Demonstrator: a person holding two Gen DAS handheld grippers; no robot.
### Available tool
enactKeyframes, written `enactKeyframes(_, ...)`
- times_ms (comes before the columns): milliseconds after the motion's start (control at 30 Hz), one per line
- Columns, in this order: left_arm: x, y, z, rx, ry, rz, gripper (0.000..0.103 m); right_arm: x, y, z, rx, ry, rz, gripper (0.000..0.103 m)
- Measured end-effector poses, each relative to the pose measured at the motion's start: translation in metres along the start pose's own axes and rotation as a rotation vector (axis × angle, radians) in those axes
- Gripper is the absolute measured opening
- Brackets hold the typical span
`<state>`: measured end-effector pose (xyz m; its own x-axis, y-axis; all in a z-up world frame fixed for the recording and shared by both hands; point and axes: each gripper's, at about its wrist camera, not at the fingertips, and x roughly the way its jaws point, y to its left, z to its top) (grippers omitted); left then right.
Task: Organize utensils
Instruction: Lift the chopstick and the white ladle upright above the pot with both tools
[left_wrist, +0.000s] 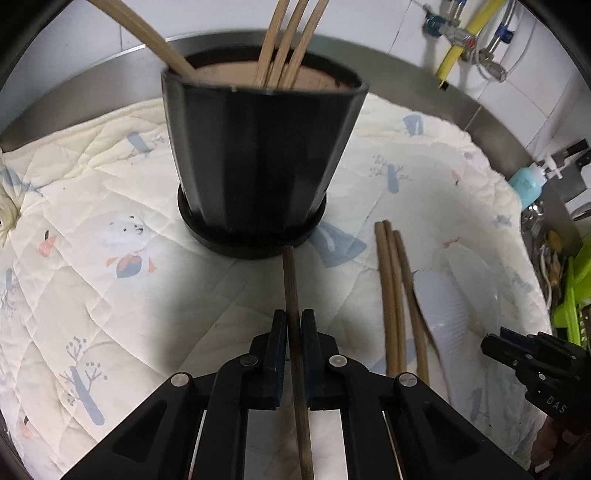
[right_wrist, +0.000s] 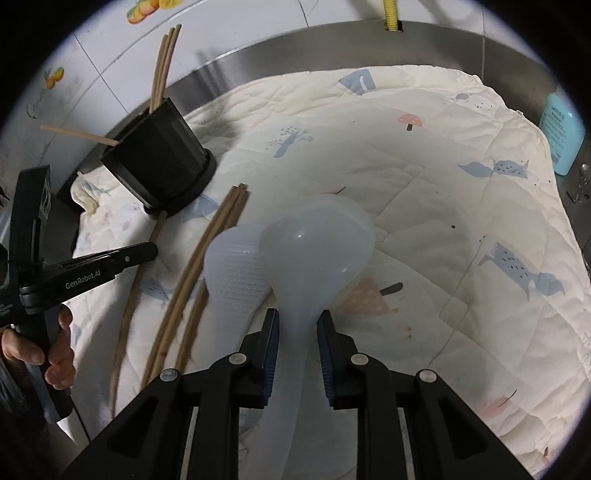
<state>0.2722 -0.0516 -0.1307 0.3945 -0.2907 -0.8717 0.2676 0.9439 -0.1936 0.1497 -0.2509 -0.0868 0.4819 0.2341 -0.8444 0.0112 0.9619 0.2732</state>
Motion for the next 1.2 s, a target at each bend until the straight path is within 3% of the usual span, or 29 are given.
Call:
enactKeyframes(300, -0.038, 0.004, -0.003, -0.014, -0.077, -0.08, 0.007, -0.017, 0.006, 0.003, -0.005, -0.062, 0.057, 0.023)
enactKeyframes(700, -0.124, 0.009, 0.002, -0.015, -0.255, -0.152, 0.006, -0.045, 0.022, 0.016, -0.033, -0.166, 0.141, 0.023)
enactKeyframes(867, -0.166, 0.011, 0.021, -0.03, -0.359, -0.168, 0.006, -0.054, 0.03, 0.02, -0.053, -0.207, 0.158, 0.023)
enactKeyframes(1200, -0.238, 0.015, 0.089, -0.04, -0.567, -0.157, 0.006, -0.065, 0.041, 0.026, -0.066, -0.258, 0.19, 0.023)
